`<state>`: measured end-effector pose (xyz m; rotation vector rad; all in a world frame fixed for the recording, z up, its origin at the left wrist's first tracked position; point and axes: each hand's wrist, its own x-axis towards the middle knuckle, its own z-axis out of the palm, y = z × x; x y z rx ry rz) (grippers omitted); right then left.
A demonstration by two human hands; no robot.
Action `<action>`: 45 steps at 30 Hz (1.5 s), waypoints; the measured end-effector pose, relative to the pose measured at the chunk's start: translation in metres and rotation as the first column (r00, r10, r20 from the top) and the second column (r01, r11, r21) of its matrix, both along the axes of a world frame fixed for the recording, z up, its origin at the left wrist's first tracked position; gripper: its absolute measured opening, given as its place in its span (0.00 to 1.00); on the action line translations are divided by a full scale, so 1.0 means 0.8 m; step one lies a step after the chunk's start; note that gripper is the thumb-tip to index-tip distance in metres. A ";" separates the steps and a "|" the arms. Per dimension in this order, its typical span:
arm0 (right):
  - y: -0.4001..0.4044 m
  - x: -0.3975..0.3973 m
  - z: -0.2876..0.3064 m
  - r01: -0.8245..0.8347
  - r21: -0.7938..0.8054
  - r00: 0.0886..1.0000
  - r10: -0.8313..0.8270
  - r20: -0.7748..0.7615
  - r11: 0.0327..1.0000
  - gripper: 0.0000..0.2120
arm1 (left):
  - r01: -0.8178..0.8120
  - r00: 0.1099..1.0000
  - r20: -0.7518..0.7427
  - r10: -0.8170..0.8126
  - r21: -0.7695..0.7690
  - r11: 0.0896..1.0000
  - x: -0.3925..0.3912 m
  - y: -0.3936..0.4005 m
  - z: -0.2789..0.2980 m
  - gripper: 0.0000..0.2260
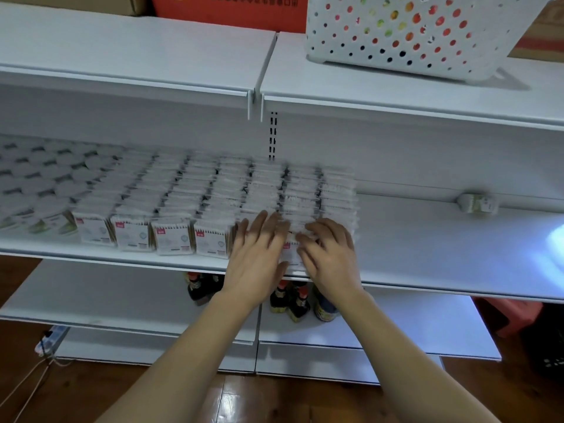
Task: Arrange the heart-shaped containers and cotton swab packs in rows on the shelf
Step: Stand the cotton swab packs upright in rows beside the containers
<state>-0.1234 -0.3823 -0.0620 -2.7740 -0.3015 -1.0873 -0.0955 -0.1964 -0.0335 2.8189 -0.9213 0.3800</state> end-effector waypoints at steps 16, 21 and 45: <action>-0.004 -0.017 0.007 0.153 -0.224 0.955 -0.202 -0.215 0.963 0.30 | 0.002 0.999 0.047 -0.003 0.023 1.000 0.009 -0.017 -0.004 0.29; -0.033 -0.029 0.024 0.225 -0.143 0.956 -0.247 -0.156 0.964 0.26 | 0.003 0.996 0.094 0.003 -0.059 0.998 0.009 -0.034 0.013 0.27; -0.483 -0.074 0.013 0.493 -0.065 0.753 -0.463 -0.468 0.867 0.33 | 0.069 0.985 -0.161 -0.063 0.037 0.997 -0.036 -0.480 0.022 0.29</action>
